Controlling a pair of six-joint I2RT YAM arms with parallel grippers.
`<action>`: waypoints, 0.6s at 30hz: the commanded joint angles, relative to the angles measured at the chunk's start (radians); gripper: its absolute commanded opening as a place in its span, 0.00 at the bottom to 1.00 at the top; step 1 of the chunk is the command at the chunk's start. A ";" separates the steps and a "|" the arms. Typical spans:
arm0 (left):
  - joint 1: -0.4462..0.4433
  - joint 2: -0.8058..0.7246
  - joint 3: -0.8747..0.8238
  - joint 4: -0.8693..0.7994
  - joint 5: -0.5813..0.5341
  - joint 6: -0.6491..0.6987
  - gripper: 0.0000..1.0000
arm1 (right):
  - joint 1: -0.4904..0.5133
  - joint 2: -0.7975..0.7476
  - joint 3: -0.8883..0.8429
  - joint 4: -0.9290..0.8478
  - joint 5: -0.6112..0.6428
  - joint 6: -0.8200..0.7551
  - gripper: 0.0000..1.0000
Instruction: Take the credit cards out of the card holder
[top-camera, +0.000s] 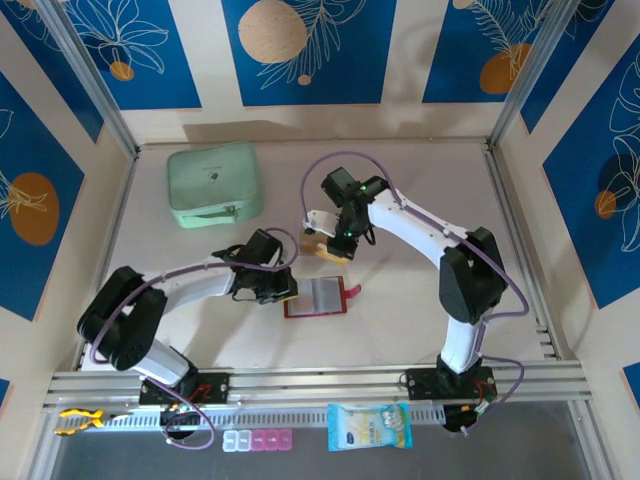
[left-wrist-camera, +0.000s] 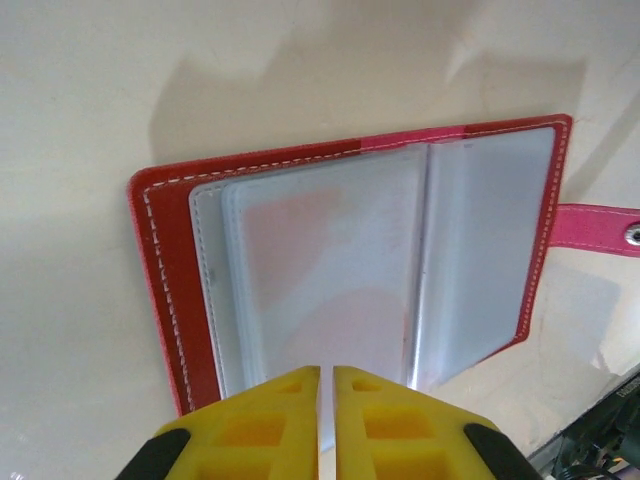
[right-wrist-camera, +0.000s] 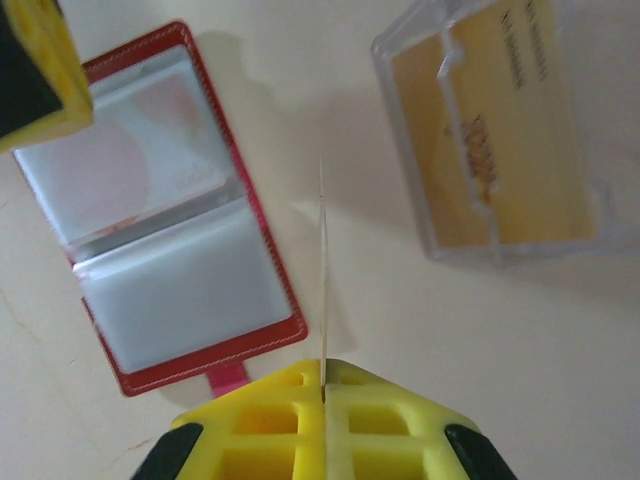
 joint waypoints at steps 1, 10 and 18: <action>0.022 -0.055 -0.027 -0.032 -0.020 0.011 0.12 | -0.013 0.056 0.114 -0.075 -0.014 -0.075 0.00; 0.093 -0.161 -0.105 -0.030 -0.016 0.015 0.13 | -0.037 0.235 0.384 -0.159 -0.023 -0.147 0.00; 0.137 -0.203 -0.134 -0.046 -0.008 0.027 0.13 | -0.051 0.347 0.511 -0.218 -0.028 -0.192 0.00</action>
